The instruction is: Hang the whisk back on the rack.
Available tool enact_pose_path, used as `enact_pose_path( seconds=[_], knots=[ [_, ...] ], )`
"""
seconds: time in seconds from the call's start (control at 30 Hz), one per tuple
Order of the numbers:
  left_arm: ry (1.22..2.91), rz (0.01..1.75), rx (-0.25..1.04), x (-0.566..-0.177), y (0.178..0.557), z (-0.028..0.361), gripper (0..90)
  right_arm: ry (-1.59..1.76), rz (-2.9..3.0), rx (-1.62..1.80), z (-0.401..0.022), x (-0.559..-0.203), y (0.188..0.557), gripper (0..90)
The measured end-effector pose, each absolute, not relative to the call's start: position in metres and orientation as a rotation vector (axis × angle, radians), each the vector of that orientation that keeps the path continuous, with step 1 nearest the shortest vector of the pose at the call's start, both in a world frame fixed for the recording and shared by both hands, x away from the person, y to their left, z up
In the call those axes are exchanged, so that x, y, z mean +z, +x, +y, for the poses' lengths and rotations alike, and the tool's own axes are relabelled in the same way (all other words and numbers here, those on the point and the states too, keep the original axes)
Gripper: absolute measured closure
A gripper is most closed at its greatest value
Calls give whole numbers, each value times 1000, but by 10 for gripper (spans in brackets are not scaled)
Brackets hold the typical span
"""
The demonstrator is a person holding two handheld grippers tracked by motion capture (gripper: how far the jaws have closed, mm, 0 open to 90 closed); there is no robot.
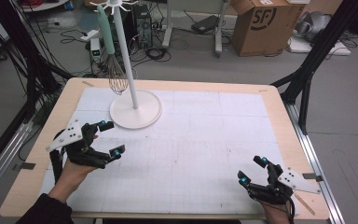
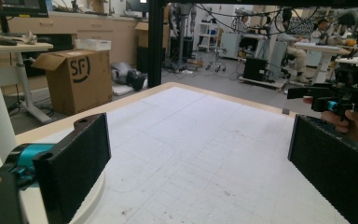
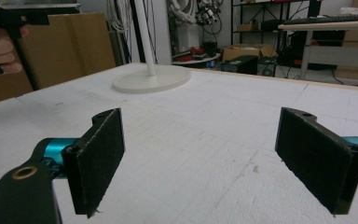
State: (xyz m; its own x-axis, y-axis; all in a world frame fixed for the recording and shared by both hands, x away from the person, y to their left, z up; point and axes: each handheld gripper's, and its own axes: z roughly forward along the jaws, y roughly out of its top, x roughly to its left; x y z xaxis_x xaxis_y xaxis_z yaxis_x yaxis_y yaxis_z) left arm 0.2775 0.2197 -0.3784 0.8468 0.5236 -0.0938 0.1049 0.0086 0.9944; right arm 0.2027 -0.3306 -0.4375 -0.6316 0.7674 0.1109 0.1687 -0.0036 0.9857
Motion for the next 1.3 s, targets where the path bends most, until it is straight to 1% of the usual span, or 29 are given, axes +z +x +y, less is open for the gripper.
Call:
enact_pose_path(
  seconds=[0.23,0.4,0.57,0.7,1.17,1.3],
  knots=[
    [1514,576,347,-396,274,219,62,979,1805,1685,-331,-437,202,149],
    [1486,603,374,-402,268,216,62,982,1803,1687,-331,-437,202,148],
    [1482,631,382,-414,262,213,62,983,1805,1691,-331,-437,202,148],
    [1466,650,416,-425,255,208,62,989,1803,1703,-331,-437,202,148],
    [1430,677,444,-444,247,202,62,993,1814,1712,-331,-437,203,148],
    [1446,675,454,-448,246,201,62,994,1815,1715,-331,-438,204,148]
  ],
)
